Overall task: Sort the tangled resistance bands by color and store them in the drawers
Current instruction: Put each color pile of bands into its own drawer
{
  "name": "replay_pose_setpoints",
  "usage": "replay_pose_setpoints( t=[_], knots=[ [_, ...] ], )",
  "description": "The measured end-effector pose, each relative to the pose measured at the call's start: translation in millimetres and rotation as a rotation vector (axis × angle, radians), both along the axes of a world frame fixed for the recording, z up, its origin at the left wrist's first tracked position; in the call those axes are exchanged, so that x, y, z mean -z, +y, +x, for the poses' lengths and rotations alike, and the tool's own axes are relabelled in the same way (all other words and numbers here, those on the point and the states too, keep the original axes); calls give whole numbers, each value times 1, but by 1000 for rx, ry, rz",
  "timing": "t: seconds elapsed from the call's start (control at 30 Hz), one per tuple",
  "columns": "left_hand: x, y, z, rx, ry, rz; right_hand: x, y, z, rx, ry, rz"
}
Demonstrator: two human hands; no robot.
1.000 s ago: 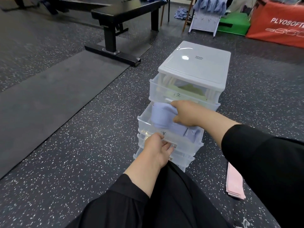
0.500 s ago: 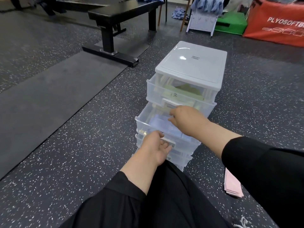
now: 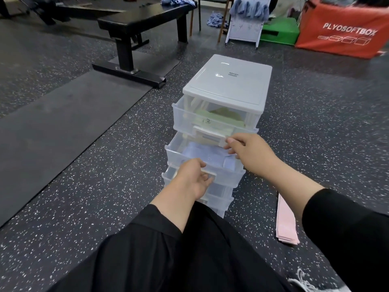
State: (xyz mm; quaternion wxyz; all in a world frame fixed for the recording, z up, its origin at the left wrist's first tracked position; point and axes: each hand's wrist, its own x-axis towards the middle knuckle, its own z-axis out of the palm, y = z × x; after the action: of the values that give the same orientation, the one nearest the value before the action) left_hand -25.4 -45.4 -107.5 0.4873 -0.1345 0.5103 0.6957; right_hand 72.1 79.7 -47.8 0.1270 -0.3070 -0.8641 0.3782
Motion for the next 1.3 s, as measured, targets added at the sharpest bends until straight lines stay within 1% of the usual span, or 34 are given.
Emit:
replay_pose_setpoints(
  t=[0.2, 0.3, 0.37, 0.47, 0.57, 0.67, 0.77, 0.93, 1.0, 1.13, 1.23, 1.3],
  knots=[
    [-1, 11, 6, -23, 27, 9, 8, 12, 27, 17, 20, -12],
    [-8, 14, 29, 5, 17, -14, 16, 19, 42, 65, 78, -47],
    [-10, 19, 54, 69, 53, -45, 21, 24, 55, 122, 115, -62],
    [-10, 33, 93, 238, 147, -59, 29, 32, 79, 204, 115, -57],
    [-10, 53, 121, 385, 255, -72, 40, 44, 115, 269, 41, -35],
    [-6, 76, 146, 454, 316, -99, 52, 63, 160, 329, -56, -64],
    [2, 97, 171, 515, 328, -128, 68, 91, 211, 356, -187, -98],
    [28, 138, 209, 627, 315, -215, 94, 137, 294, 482, -294, -186],
    [42, 156, 224, 664, 337, -262, 107, 155, 320, 506, -330, -203],
    [79, 193, 253, 721, 394, -334, 141, 186, 361, 538, -420, -253],
    [99, 223, 277, 784, 390, -368, 157, 211, 382, 492, -581, -314],
    [108, 240, 293, 834, 408, -382, 167, 230, 397, 529, -581, -334]
  ],
)
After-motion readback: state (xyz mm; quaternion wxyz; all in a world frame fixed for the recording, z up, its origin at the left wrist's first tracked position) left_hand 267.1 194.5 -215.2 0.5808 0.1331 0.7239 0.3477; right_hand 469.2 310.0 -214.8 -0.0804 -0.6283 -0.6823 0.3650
